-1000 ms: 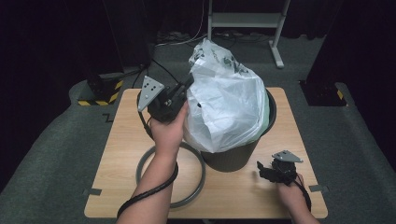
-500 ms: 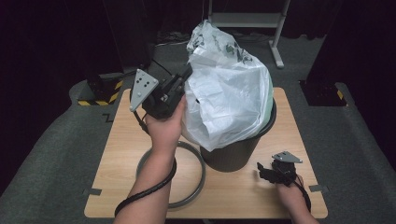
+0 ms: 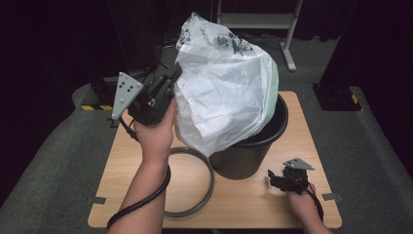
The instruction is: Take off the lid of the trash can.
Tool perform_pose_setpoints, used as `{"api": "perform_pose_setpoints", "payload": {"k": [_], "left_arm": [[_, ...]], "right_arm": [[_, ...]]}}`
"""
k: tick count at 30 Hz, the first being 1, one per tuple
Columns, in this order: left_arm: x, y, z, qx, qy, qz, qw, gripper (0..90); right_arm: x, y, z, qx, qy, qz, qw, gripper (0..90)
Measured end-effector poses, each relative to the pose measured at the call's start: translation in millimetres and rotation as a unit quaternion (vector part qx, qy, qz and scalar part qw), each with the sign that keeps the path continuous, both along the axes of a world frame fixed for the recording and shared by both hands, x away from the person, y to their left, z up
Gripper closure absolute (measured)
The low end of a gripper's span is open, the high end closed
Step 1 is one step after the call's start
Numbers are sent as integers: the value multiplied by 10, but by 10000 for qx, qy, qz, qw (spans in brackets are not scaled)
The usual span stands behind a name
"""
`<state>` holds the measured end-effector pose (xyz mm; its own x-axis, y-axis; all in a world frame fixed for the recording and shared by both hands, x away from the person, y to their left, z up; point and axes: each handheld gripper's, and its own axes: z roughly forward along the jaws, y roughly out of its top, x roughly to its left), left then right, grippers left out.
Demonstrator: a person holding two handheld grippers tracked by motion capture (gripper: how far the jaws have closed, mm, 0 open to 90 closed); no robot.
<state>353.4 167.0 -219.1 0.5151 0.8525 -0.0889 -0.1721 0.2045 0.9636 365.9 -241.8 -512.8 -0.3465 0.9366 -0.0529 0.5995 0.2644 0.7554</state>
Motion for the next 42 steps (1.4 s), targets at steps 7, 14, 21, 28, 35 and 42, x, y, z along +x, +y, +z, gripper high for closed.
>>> {"api": "perform_pose_setpoints", "payload": {"k": [7,14,21,28,35,42], "left_arm": [[-68,87,131,-43,-152,86,9998,900],[-118,114,245,-52,-273,132,9995,900],[-149,180,295,-49,-308,242,9992,900],[-208,305,301,-48,-298,374,9988,900],[-291,427,371,-87,-381,496,9980,900],[-370,538,384,-8,-338,609,9976,900]], "right_arm": [[13,11,-10,-14,15,31,10000,202],[25,-2,0,-9,-4,12,10000,202],[37,-10,-2,-3,-31,-1,10000,203],[53,-5,0,3,-44,-25,10000,204],[67,27,-5,-39,-64,33,10000,206],[82,58,-19,-51,-34,64,10000,206]]}}
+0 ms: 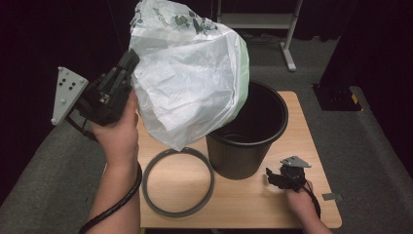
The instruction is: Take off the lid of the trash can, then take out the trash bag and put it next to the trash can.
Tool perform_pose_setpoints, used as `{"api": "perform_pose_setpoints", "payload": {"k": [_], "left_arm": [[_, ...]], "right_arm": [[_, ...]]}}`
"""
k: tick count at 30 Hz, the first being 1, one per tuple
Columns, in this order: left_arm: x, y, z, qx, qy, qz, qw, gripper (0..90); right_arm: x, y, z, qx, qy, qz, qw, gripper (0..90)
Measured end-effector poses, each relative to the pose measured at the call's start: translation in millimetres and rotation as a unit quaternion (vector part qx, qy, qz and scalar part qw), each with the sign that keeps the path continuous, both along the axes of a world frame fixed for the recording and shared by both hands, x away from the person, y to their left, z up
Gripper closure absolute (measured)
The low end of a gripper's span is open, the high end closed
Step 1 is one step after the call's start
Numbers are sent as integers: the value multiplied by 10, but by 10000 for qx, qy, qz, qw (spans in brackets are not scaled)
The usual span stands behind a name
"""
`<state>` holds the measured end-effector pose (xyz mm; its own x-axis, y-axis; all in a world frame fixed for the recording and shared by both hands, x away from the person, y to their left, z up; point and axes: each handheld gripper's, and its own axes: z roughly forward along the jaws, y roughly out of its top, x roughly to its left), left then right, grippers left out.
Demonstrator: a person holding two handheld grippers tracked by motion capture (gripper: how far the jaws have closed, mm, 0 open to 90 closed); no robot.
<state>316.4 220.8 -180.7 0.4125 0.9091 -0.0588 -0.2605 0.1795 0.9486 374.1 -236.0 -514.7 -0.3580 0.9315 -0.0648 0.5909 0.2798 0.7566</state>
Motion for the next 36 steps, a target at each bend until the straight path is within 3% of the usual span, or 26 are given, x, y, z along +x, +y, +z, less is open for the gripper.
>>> {"api": "perform_pose_setpoints", "payload": {"k": [3,5,10,12,26,36], "left_arm": [[-43,92,13,-71,6,76,9999,900],[-63,128,18,42,42,140,9999,900],[-129,231,49,-51,32,186,9998,900],[-135,209,62,43,40,203,9998,900],[124,83,-197,296,592,264,9975,900],[169,86,-315,338,766,263,9961,900]], "right_arm": [[15,15,0,-1,1,-15,10000,207],[21,28,-2,-2,2,-1,10000,208],[27,57,-14,-57,1,70,10000,208],[32,61,-11,-62,-15,91,9999,208],[51,17,23,4,-66,74,10000,208],[45,38,17,-10,-37,118,9999,207]]}}
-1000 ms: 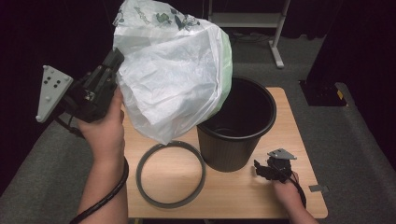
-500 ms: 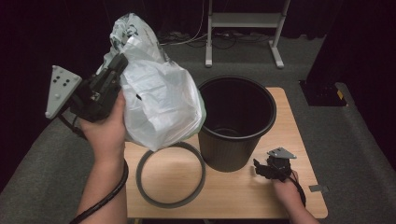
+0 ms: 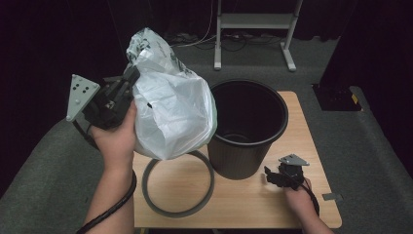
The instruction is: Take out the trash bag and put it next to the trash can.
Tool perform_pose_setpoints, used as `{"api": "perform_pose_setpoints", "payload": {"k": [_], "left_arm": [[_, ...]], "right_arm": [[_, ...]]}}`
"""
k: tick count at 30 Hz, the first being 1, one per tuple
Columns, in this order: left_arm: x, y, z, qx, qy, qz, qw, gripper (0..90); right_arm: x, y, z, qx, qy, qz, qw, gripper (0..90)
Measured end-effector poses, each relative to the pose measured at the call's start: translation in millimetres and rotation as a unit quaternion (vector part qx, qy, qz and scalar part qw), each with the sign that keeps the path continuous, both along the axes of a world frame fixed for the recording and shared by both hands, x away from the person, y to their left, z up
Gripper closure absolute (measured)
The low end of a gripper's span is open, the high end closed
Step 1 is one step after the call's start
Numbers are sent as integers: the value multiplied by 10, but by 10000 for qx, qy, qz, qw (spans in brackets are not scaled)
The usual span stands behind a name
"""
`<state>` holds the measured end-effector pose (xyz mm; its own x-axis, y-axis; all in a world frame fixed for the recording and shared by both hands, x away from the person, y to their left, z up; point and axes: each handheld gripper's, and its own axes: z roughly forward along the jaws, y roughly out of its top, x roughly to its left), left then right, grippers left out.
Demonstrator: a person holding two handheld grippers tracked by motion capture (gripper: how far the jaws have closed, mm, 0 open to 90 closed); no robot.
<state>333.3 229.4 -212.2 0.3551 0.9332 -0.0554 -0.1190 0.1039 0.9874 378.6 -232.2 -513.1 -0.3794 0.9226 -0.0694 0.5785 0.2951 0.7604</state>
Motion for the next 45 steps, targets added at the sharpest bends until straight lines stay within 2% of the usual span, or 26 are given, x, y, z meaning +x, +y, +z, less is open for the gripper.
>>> {"api": "perform_pose_setpoints", "payload": {"k": [2,4,8,12,14,17,20,23,27,32,36,41,43,45], "left_arm": [[4,5,-12,20,18,7,10000,900],[7,19,-24,-50,31,17,10000,900],[40,32,-84,-46,150,32,9999,900],[98,64,-172,-213,348,10,9992,900],[124,73,-219,-189,446,37,9988,900],[152,93,-282,-303,563,8,9980,900],[145,132,-303,-277,635,62,9976,900],[119,157,-293,-185,636,154,9977,900],[57,207,-245,-255,579,234,9977,900],[40,241,-219,-203,588,309,9976,900],[61,324,-231,-404,640,348,9965,899],[32,377,-217,-353,614,452,9965,900],[19,413,-209,-441,593,458,9962,900],[16,431,-199,-361,602,548,9960,900]], "right_arm": [[1,5,0,-5,-4,25,10000,208],[2,5,0,3,0,28,10000,207],[8,5,-5,11,27,75,10000,206],[13,1,-6,31,48,96,9999,205],[16,-9,-6,33,44,107,9999,202],[19,-29,-10,40,47,99,9999,202],[22,-51,-11,59,47,100,9999,202],[20,-65,-5,77,33,101,9999,202],[16,-61,3,118,20,113,9999,202],[20,-27,-10,76,47,179,9998,203],[10,-9,-13,77,59,205,9997,202],[19,-17,-30,72,83,219,9997,202],[23,-15,-38,51,89,226,9997,202],[19,-9,-39,54,93,225,9997,202]]}}
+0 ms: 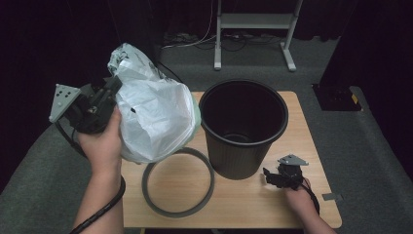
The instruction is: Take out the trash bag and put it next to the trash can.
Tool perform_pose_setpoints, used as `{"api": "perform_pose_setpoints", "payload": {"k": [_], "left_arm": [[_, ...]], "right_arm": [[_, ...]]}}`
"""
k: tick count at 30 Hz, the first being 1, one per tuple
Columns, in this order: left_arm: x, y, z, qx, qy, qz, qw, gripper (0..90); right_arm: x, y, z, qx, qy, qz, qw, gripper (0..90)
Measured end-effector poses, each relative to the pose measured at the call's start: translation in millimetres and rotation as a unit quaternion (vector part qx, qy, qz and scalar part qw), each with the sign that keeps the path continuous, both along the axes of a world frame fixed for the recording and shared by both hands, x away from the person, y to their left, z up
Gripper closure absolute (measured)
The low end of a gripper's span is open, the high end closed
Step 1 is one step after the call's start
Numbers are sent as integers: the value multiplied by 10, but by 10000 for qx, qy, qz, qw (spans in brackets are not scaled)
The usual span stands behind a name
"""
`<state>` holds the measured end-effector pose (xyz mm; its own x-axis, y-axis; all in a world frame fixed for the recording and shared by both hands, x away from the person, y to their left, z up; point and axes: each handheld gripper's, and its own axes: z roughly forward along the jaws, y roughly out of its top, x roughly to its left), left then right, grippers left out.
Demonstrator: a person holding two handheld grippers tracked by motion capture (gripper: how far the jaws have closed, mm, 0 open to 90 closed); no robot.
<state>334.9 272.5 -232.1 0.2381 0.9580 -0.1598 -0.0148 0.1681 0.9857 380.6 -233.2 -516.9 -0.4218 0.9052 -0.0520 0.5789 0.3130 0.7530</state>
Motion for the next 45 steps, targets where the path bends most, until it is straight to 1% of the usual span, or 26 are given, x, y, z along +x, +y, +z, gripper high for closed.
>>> {"api": "perform_pose_setpoints", "payload": {"k": [1,3,4,6,9,13,18,20,24,25,26,27,29,32,35,37,38,39,44,45], "left_arm": [[2,5,-1,-11,6,1,10000,900],[25,-16,-8,153,77,11,9999,899],[38,-23,-14,194,88,13,9998,900],[76,-28,-38,149,137,-15,9998,900],[145,-48,-87,212,247,-90,9994,899],[234,-71,-181,244,323,-126,9991,899],[384,-113,-315,296,351,-104,9989,899],[452,-142,-365,379,351,-100,9986,899],[591,-198,-444,395,394,-108,9984,899],[634,-217,-461,457,418,-110,9980,899],[658,-230,-472,469,419,-109,9980,899],[699,-246,-490,551,420,-94,9976,899],[761,-266,-538,507,438,-78,9977,899],[840,-270,-630,320,472,-54,9984,899],[942,-295,-749,432,507,-43,9978,899],[1009,-302,-806,401,583,-138,9974,899],[1052,-304,-835,435,614,-150,9971,899],[1084,-298,-858,385,624,-176,9972,899],[1237,-335,-932,483,688,-140,9964,899],[1273,-348,-947,449,709,-125,9964,899]], "right_arm": [[-2,5,1,7,-5,22,10000,203],[-6,15,4,36,15,38,10000,202],[-5,17,4,34,13,48,10000,202],[-3,21,-1,4,19,67,10000,203],[-5,23,-5,-10,21,91,10000,203],[-4,20,-7,-47,8,152,9999,212],[2,26,3,-45,0,155,9999,213],[2,25,16,-54,-42,178,9998,213],[-3,31,20,-59,-60,192,9998,213],[-3,31,18,-62,-57,192,9998,213],[-4,32,18,-59,-49,195,9998,213],[-4,31,17,-59,-48,198,9998,213],[-4,28,19,-66,-54,209,9997,213],[-2,19,35,-50,-85,224,9997,213],[-1,16,48,-13,-99,230,9997,213],[-6,13,48,-17,-111,225,9997,219],[-8,12,47,-16,-109,238,9997,219],[-12,12,45,-40,-109,235,9997,219],[-15,3,45,-64,-132,248,9996,220],[-16,2,45,-67,-131,240,9996,220]]}}
